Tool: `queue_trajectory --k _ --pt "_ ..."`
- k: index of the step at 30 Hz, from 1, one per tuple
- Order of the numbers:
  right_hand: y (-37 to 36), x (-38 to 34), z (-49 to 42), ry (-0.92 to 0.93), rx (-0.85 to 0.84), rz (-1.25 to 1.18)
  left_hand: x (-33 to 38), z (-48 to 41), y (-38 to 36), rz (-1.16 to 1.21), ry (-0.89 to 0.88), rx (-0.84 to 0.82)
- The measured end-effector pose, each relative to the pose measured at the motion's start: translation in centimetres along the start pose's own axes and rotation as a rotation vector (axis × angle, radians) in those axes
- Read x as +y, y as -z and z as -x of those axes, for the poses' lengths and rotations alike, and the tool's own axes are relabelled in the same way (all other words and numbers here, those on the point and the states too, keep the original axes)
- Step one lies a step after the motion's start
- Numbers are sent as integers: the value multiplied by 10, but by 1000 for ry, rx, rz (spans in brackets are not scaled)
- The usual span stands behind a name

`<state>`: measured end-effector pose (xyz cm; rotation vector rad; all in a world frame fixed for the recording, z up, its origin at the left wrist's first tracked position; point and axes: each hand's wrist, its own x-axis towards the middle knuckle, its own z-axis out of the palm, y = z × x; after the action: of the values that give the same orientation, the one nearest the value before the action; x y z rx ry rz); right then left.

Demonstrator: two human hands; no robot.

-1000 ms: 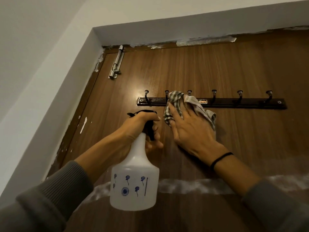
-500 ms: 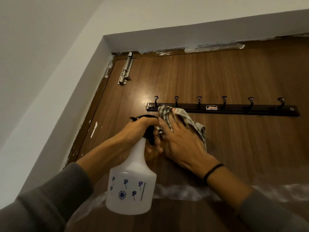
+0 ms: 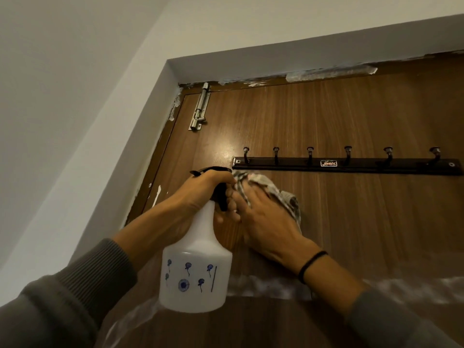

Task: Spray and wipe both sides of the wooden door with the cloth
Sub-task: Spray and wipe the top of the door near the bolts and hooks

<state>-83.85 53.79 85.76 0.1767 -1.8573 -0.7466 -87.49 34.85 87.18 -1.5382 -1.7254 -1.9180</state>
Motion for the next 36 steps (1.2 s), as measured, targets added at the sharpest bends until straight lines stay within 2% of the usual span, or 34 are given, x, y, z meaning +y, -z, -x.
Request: queue_trajectory --k 5,12,18,22,24,32,36 --pt "10 0 -27 68 26 109 1 7 9 -2 17 45" --pt "11 -15 -68 -40 -139 184 0 11 8 -2 47 75" --pt "5 4 -16 -35 -3 20 -4 13 7 6 72 36" --pt "10 30 33 -317 241 123 -7 12 8 17 88 7" --pt "10 43 41 -407 302 150 -10 13 4 9 95 17" --pt "27 77 51 -177 110 151 -9 0 -47 39 116 38" --pt "34 91 77 -309 245 213 -7 -5 -67 86 115 24"
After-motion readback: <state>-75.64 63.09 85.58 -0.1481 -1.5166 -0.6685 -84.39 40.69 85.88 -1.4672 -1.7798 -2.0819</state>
